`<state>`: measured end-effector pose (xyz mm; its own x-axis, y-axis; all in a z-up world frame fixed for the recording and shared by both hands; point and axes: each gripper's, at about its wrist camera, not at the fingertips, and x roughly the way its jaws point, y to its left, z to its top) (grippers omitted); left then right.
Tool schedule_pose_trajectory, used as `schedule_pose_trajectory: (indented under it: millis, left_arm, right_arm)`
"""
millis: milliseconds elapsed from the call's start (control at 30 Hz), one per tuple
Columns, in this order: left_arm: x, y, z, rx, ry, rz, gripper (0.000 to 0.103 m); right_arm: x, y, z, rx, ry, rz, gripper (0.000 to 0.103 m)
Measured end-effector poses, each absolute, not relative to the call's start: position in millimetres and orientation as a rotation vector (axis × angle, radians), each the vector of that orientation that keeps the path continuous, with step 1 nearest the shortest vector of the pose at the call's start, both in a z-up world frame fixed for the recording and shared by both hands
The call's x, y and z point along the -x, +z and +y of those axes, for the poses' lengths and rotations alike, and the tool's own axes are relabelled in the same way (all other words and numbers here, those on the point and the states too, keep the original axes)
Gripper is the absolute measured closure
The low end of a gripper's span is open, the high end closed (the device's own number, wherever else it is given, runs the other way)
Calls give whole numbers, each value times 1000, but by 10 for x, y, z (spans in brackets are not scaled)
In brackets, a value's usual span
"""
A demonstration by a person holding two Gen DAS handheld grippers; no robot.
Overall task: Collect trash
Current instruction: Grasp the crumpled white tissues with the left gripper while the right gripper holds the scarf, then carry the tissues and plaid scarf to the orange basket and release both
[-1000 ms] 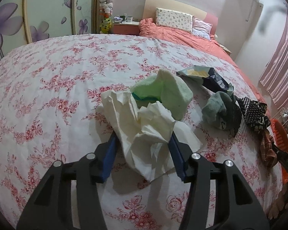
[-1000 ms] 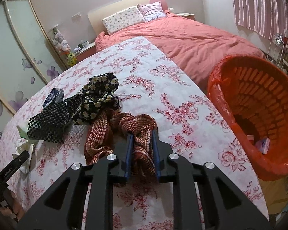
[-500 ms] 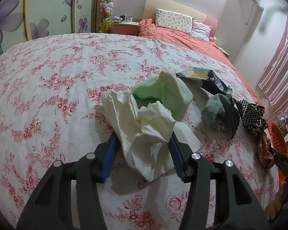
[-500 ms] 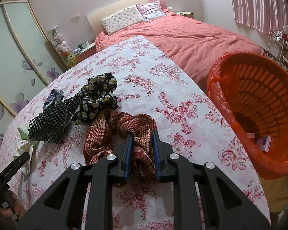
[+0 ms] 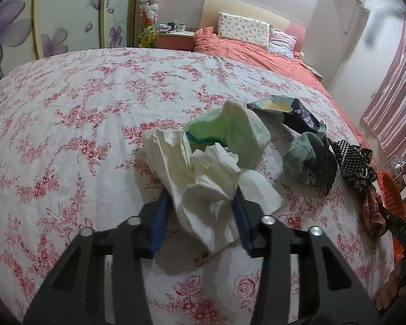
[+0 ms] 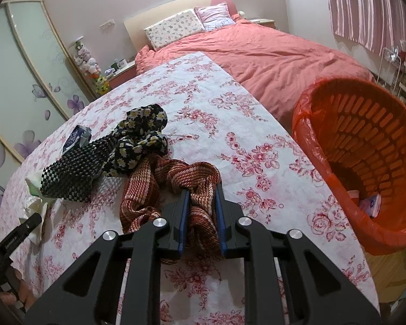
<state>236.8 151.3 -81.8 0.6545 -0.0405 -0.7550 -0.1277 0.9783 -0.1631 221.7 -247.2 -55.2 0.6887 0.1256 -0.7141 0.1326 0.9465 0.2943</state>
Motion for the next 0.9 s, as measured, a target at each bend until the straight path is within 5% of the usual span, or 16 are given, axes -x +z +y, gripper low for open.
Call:
schedule_pose_trajectory:
  millis: [333, 900]
  left_arm:
    - [-2220, -653, 1379, 132, 21, 810, 81]
    - [-1885, -112, 1019, 115, -79, 684, 82]
  right_arm:
    - [-2038, -335, -2464, -361, 42, 760, 90]
    - [-1712, 161, -2712, -383, 23, 585, 90]
